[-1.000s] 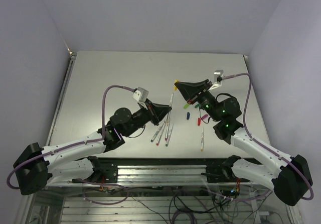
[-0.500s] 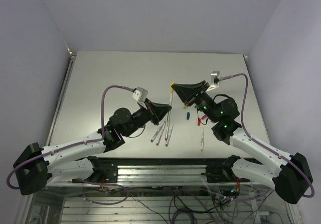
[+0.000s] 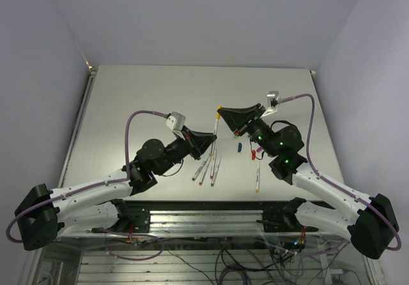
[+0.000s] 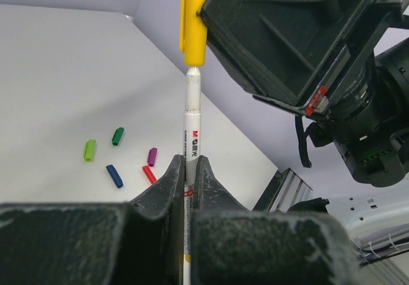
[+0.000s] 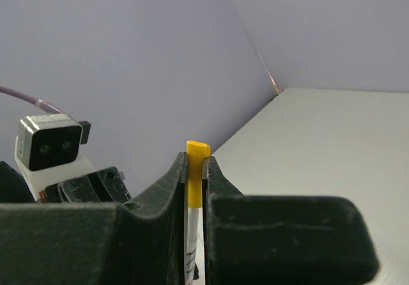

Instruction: Insert the pens into the pen caps

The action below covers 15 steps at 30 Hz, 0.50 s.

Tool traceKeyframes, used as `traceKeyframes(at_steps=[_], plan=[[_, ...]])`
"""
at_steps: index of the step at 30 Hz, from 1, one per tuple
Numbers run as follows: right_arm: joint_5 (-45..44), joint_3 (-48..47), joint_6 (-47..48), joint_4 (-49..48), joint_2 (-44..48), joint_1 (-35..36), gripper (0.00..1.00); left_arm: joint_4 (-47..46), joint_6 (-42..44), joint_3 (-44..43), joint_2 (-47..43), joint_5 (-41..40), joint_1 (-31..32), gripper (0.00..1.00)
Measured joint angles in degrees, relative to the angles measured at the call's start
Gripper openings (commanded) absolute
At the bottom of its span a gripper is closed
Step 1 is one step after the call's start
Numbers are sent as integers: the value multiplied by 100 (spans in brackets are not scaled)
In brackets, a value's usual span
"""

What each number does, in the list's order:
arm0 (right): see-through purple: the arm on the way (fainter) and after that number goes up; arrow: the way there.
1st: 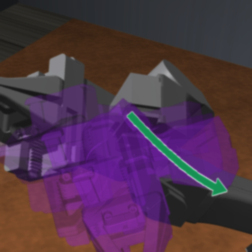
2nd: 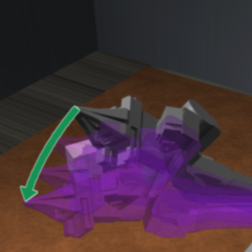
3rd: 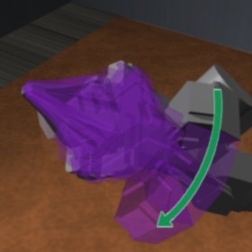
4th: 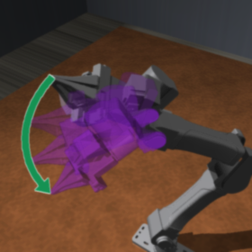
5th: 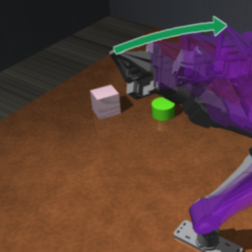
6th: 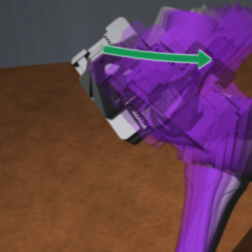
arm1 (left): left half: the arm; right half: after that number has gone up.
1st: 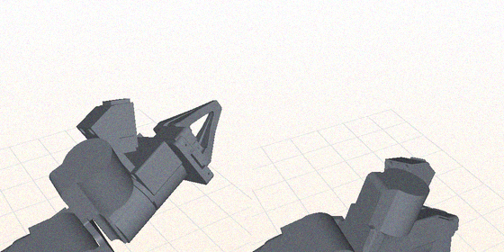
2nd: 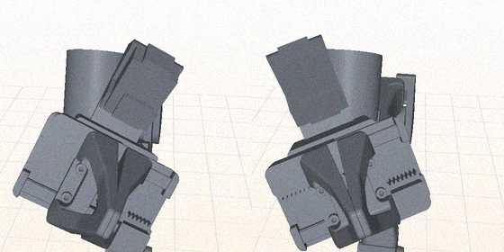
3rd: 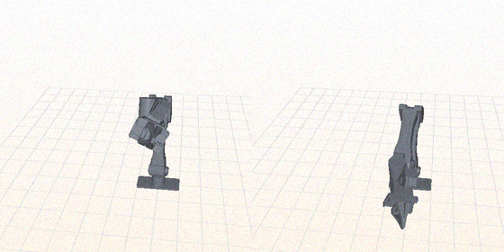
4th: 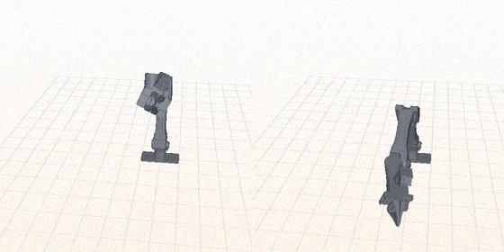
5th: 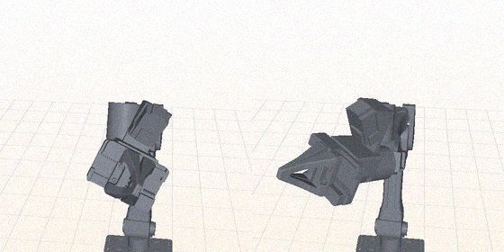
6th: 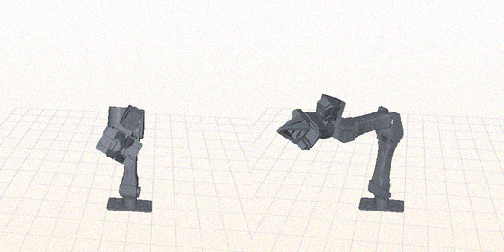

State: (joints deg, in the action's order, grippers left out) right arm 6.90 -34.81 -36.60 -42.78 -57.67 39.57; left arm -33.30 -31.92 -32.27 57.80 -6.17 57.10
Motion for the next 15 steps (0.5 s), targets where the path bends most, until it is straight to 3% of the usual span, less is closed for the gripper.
traceKeyframes(at_steps=[15], plan=[[33,0,98,111,9,26,0,-109,0,61,-46,-31,0,7]])
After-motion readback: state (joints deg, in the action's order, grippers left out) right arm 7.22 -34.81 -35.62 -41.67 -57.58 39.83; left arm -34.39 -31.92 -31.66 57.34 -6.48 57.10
